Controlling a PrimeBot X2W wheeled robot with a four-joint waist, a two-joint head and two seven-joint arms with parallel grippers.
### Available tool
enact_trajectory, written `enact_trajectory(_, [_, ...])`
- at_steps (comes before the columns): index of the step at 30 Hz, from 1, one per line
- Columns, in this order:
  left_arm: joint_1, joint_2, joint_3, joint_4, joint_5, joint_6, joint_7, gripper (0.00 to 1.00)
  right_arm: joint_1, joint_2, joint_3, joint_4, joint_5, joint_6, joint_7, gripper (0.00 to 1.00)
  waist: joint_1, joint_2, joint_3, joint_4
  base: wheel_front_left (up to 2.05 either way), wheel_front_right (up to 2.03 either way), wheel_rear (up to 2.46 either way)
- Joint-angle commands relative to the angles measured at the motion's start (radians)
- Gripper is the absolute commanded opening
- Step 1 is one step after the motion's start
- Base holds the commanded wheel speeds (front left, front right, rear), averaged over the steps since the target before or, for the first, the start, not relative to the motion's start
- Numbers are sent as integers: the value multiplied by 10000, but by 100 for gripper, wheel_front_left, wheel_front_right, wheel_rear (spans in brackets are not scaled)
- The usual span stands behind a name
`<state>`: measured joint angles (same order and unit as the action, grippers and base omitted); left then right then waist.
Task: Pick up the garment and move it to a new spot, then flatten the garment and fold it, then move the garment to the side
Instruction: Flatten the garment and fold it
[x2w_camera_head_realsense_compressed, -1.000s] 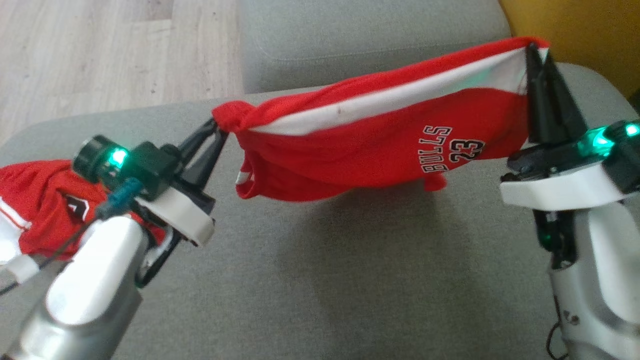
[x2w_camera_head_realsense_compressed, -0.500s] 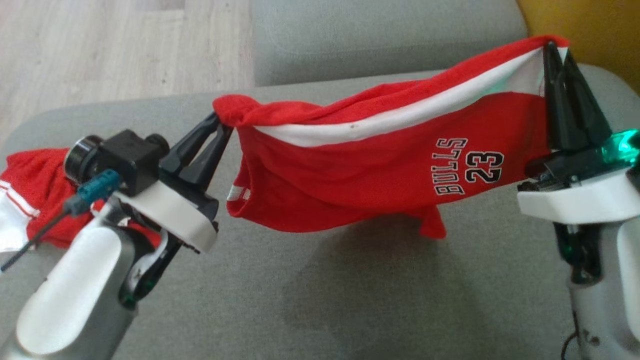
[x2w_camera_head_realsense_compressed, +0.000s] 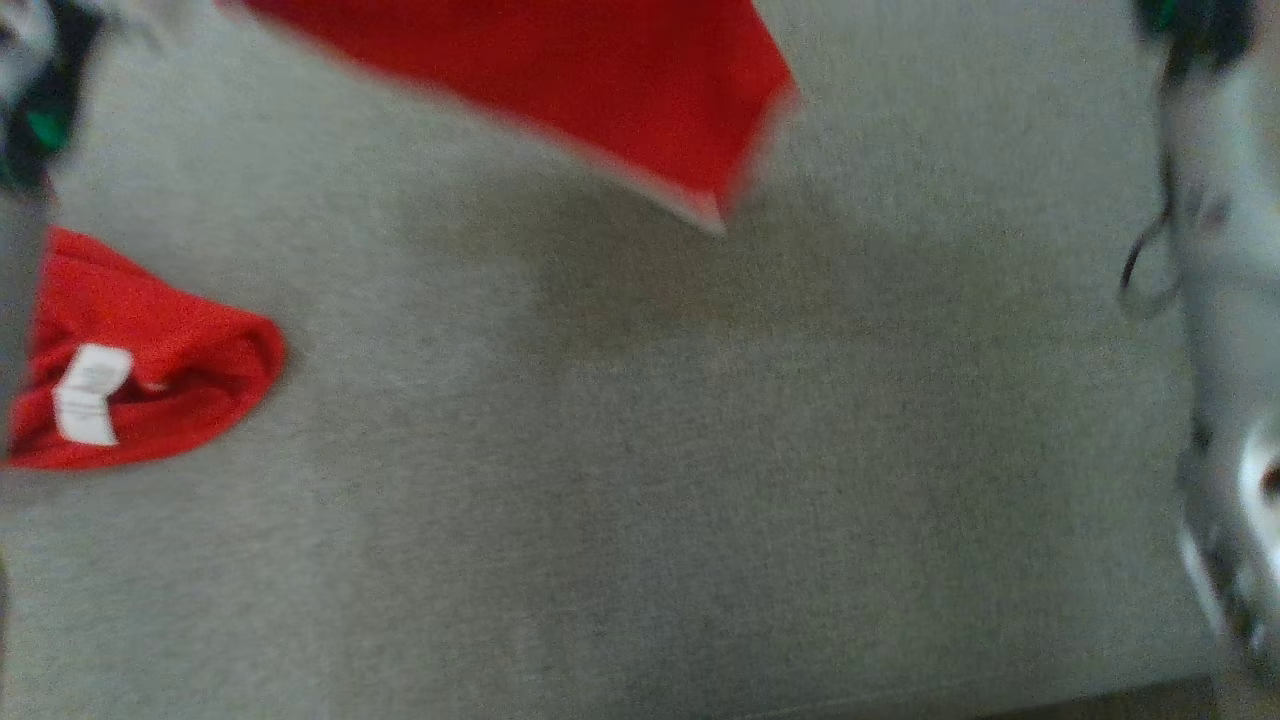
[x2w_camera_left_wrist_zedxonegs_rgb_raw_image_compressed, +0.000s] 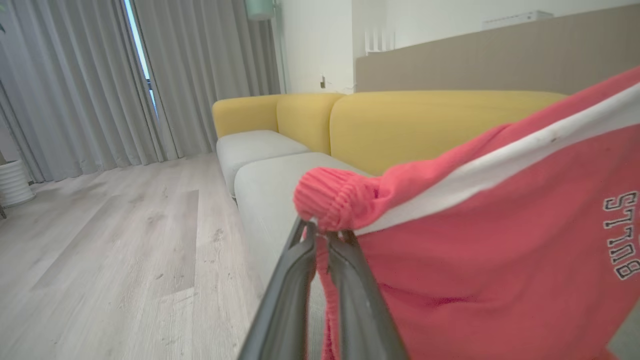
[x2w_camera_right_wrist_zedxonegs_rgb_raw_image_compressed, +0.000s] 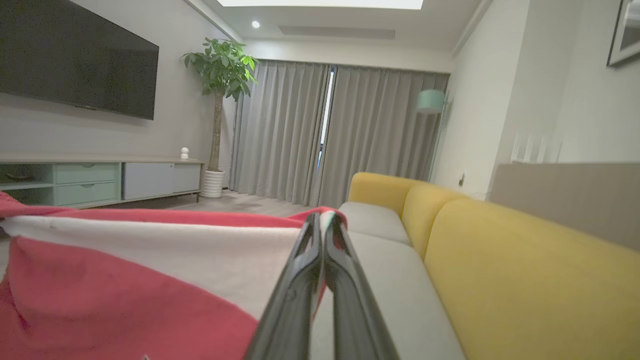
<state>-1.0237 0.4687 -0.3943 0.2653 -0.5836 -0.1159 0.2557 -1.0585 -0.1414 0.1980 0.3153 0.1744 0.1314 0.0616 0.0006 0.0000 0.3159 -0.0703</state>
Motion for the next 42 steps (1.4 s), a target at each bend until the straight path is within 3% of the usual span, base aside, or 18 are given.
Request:
enact_trajectory(1, [-1431,296,581,445,65,-42,-385,0,-1404,166,-13,502,-310,-7,-516,0,-6,0,1433,-672,0,0,0])
enact_trajectory(5, [-3681,52,566,2050,465,-92,-1562,0,-3501,487,-602,2348,-1137,-7,-1865,0,-6,0,1997,-755,0,0,0])
enact_trajectory(9, [-4853,-405,428,3378,533,-120,-2642,0,-4377,636,-1031,3696,-1877,-7,-2834,0,-6,0,2254,-615,0,0,0])
enact_trajectory(14, [-4692,-1142,76,4676,-97,-141,-3341,0,-4012,608,-1286,4945,-2292,-7,-3160,0,-6,0,2384,-321,0,0,0])
enact_trajectory(18, [-3546,-1687,-450,5209,-1139,-144,-3643,0,-2992,586,-1294,6053,-2014,-7,-3209,0,-6,0,2294,-82,0,0,0])
enact_trajectory(24, [-1533,-1606,-1516,5335,-2224,-146,-3935,0,-1683,141,118,7587,-1188,-7,-3164,0,-6,0,1935,245,0,0,0])
enact_trajectory(30, [-88,-1640,-2357,5143,-2992,-146,-3868,0,-725,-428,1809,8098,-185,-7,-2677,0,-6,0,1369,600,0,0,0])
enact_trajectory(35, [1023,-1513,-3309,4802,-3344,-147,-3737,0,237,-1211,3696,7667,1198,-7,-1926,0,-6,0,769,789,0,0,0])
enact_trajectory(42, [1966,-1188,-4281,4643,-3236,-147,-3921,0,1289,-2750,5987,5953,3469,-7,-692,0,-6,0,-37,806,0,0,0])
